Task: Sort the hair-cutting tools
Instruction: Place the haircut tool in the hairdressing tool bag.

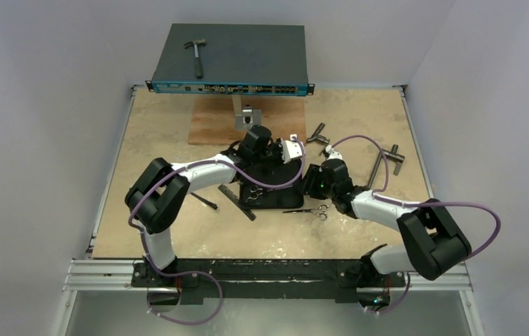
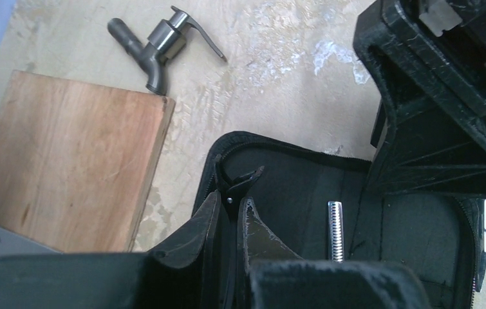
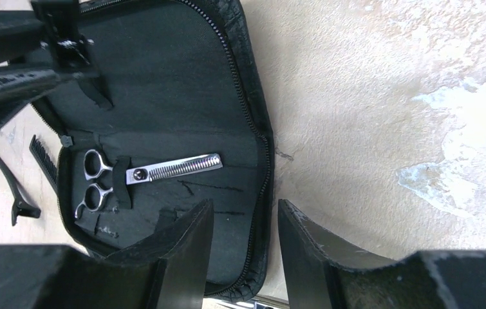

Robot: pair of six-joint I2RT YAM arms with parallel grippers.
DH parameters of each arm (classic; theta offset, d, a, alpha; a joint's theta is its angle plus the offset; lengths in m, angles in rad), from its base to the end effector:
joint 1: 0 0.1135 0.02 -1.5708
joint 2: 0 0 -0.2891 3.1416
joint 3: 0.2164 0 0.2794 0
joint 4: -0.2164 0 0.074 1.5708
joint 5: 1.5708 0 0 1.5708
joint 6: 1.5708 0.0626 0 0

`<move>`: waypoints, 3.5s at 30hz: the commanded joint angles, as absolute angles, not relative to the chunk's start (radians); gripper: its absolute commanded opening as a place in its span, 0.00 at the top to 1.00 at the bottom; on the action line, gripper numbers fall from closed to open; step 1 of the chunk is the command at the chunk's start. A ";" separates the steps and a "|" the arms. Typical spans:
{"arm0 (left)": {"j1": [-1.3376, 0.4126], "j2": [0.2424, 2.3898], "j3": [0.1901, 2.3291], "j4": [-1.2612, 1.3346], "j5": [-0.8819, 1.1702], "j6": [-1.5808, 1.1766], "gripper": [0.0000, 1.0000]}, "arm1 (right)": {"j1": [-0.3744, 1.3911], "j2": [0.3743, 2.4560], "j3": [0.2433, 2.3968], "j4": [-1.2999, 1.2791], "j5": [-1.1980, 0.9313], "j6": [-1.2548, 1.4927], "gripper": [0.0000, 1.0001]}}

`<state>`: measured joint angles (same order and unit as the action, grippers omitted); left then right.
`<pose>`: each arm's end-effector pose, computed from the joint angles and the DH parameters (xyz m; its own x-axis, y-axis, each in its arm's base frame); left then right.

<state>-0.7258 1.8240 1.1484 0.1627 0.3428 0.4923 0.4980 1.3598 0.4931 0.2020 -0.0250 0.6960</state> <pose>0.3291 -0.3202 0.2043 0.0756 0.5281 -0.8458 0.9174 0.2955 0.2665 0.2534 0.1396 0.1428 -0.7331 0.3310 -0.5941 -0.0323 0.8557 0.5165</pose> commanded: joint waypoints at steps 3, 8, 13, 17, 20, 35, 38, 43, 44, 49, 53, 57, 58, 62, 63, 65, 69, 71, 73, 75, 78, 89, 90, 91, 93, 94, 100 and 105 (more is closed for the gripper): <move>-0.723 1.853 1.190 0.240 0.420 0.534 1.00 | 0.510 1.392 0.548 0.212 0.036 0.678 0.62; -0.723 1.878 1.228 0.221 0.429 0.531 1.00 | 0.515 1.406 0.547 0.209 0.044 0.675 0.66; -0.723 1.892 1.261 0.195 0.443 0.537 1.00 | 0.517 1.416 0.537 0.209 0.041 0.669 0.72; -0.724 1.879 1.257 0.224 0.433 0.493 1.00 | 0.517 1.396 0.525 0.203 0.047 0.672 0.72; -0.724 1.842 1.235 0.242 0.418 0.473 1.00 | 0.516 1.363 0.527 0.182 0.052 0.671 0.68; -0.773 1.865 1.289 -0.023 0.295 0.465 0.79 | 0.510 1.139 0.546 0.060 0.057 0.721 0.52; -0.774 1.877 1.299 -0.019 0.283 0.448 0.62 | 0.509 1.103 0.539 0.036 0.066 0.717 0.52; -0.773 1.852 1.287 0.018 0.245 0.418 0.10 | 0.505 1.059 0.536 0.003 0.080 0.706 0.51; -0.773 1.836 1.280 0.027 0.228 0.408 0.05 | 0.505 1.055 0.536 0.002 0.085 0.704 0.51; -0.773 1.658 1.172 0.087 0.065 0.295 0.00 | 0.500 1.066 0.528 0.016 0.098 0.698 0.50; -0.775 1.486 1.064 0.069 -0.129 0.044 0.00 | 0.500 1.121 0.532 0.054 0.077 0.689 0.52; -0.779 1.341 0.934 -0.064 -0.284 -0.337 0.01 | 0.499 1.185 0.559 0.088 0.081 0.683 0.52; -0.779 1.307 0.894 -0.103 -0.310 -0.420 0.01 | 0.499 1.206 0.575 0.093 0.086 0.683 0.52; -0.778 1.181 0.735 -0.168 -0.380 -0.668 0.01 | 0.498 1.285 0.631 0.113 0.107 0.709 0.53; -0.778 1.152 0.705 -0.173 -0.394 -0.698 0.01 | 0.498 1.307 0.646 0.119 0.116 0.715 0.53; -0.778 1.096 0.642 -0.171 -0.408 -0.741 0.01 | 0.499 1.348 0.676 0.130 0.127 0.720 0.53; -0.778 1.001 0.532 -0.125 -0.429 -0.774 0.01 | 0.498 1.456 0.751 0.134 0.179 0.716 0.54; -0.777 0.979 0.488 -0.095 -0.425 -0.792 0.01 | 0.497 1.509 0.785 0.128 0.210 0.707 0.54; -0.778 0.982 0.447 -0.054 -0.401 -0.819 0.02 | 0.495 1.565 0.816 0.128 0.226 0.702 0.55; -0.778 1.009 0.434 -0.020 -0.366 -0.832 0.05 | 0.494 1.619 0.840 0.125 0.224 0.702 0.57; -0.778 1.059 0.443 -0.017 -0.319 -0.832 0.08 | 0.495 1.664 0.851 0.120 0.215 0.707 0.60; -0.778 1.100 0.430 0.057 -0.275 -0.786 0.12 | 0.538 1.574 0.645 0.143 0.187 0.732 0.69; -0.778 1.106 0.428 0.063 -0.270 -0.786 0.12 | 0.551 1.560 0.624 0.143 0.186 0.742 0.69; -0.779 1.117 0.426 0.069 -0.264 -0.786 0.13 | 0.565 1.547 0.603 0.144 0.184 0.755 0.69; -0.779 1.137 0.428 0.077 -0.253 -0.787 0.13 | 0.594 1.516 0.566 0.146 0.175 0.784 0.69; -0.779 1.148 0.431 0.079 -0.247 -0.789 0.13 | 0.611 1.501 0.549 0.145 0.175 0.796 0.69; -0.779 1.164 0.429 0.080 -0.239 -0.804 0.14 | 0.664 1.392 0.478 0.118 0.164 0.848 0.69; -0.779 1.169 0.428 0.077 -0.241 -0.816 0.14 | 0.665 1.306 0.498 0.028 0.216 0.834 0.67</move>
<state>-0.7773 1.1660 0.4313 0.0399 -0.2455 -0.8013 0.6628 1.3670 0.4858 0.1261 0.1726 0.8215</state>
